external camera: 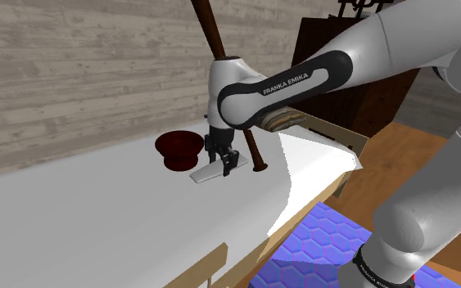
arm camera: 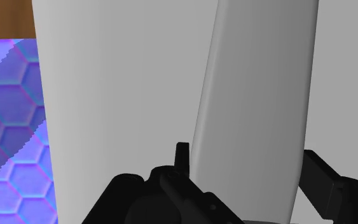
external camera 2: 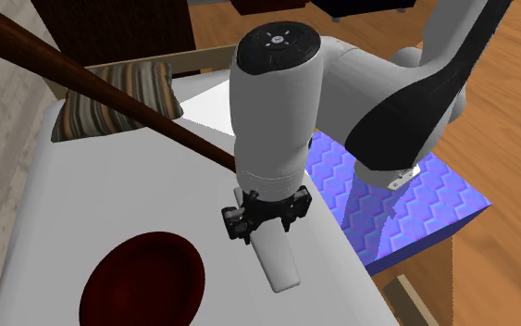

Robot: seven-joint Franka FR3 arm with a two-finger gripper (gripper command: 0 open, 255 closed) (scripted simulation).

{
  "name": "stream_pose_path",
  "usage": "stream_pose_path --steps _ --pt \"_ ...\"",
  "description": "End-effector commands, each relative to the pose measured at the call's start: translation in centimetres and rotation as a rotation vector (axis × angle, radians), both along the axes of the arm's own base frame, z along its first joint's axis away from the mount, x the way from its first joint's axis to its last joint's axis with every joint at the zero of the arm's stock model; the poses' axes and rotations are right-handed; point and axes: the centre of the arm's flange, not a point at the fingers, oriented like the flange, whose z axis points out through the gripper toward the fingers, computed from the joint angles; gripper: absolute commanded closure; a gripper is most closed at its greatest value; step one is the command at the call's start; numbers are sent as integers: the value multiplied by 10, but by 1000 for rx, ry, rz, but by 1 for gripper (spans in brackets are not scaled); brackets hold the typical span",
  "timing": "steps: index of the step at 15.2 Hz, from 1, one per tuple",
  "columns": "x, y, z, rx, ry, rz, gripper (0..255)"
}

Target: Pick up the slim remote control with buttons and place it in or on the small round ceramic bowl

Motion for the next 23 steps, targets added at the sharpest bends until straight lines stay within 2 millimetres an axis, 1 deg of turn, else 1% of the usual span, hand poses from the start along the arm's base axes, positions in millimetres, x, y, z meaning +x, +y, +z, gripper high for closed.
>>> stream_pose_path --steps 1,15,16,23 --pt "1 -1 12 0 0 0 255" --pt "1 -1 86 0 0 0 255" --pt "1 -1 88 0 0 0 255" --pt "93 6 89 0 0 0 255"
